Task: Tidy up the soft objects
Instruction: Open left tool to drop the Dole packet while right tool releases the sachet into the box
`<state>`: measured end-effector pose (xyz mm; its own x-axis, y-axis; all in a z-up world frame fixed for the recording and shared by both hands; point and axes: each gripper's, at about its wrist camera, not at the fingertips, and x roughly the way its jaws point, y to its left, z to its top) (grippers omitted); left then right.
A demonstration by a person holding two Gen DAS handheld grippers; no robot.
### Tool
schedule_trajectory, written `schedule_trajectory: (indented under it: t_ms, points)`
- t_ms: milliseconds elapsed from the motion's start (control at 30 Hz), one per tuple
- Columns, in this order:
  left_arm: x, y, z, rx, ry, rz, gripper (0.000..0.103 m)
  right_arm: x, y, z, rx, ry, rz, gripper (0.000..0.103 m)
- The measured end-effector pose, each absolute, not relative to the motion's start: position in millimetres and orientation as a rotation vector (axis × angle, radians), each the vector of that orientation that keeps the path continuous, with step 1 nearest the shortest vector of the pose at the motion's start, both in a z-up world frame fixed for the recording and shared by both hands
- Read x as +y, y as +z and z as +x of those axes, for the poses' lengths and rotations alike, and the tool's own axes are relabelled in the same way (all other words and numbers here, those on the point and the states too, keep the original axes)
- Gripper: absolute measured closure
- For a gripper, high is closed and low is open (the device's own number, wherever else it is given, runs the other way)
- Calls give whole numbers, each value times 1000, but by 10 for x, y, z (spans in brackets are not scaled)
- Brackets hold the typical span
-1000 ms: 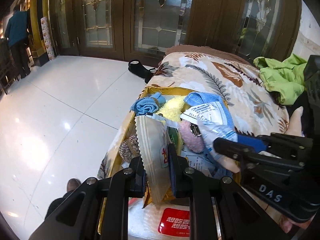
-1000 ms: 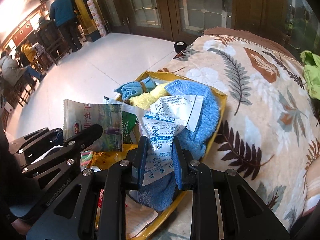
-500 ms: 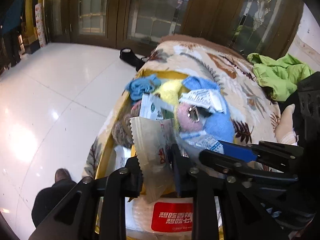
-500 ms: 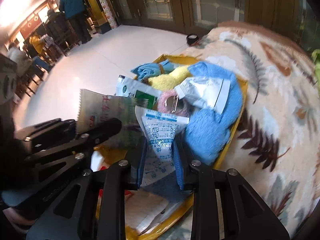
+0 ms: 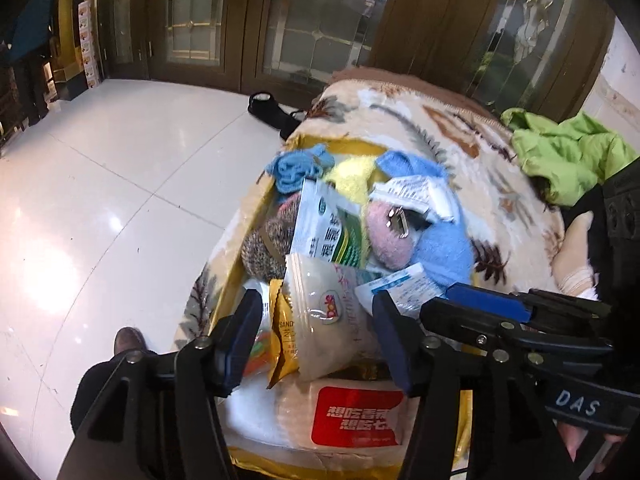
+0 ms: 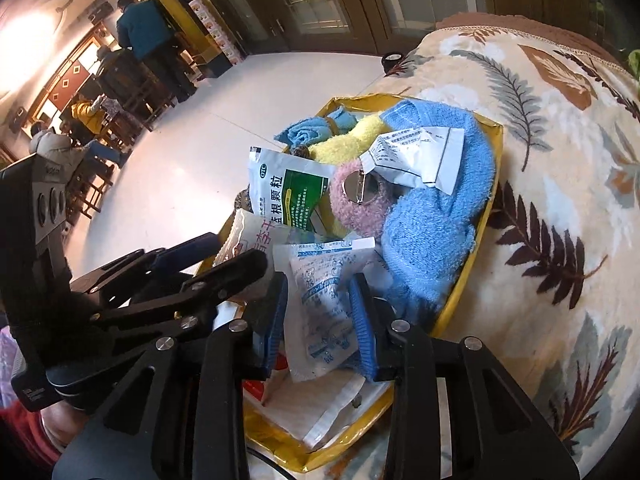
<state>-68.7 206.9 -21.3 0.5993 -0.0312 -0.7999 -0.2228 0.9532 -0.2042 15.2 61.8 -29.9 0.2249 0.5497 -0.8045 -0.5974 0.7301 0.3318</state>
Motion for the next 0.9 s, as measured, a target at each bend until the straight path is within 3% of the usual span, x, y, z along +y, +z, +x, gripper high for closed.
schedule_trajectory:
  t_ms: [167,367,900]
  points:
    - [2055,20,-750,861,104,-290,33,504,-79,113,1044,815,4,71]
    - [2002,81,-729,863,91,-301,33,354,-6,136,1032,808,98,62]
    - [1752,46,-554,882,197,-165,33,21,16,116,984,714,124,62]
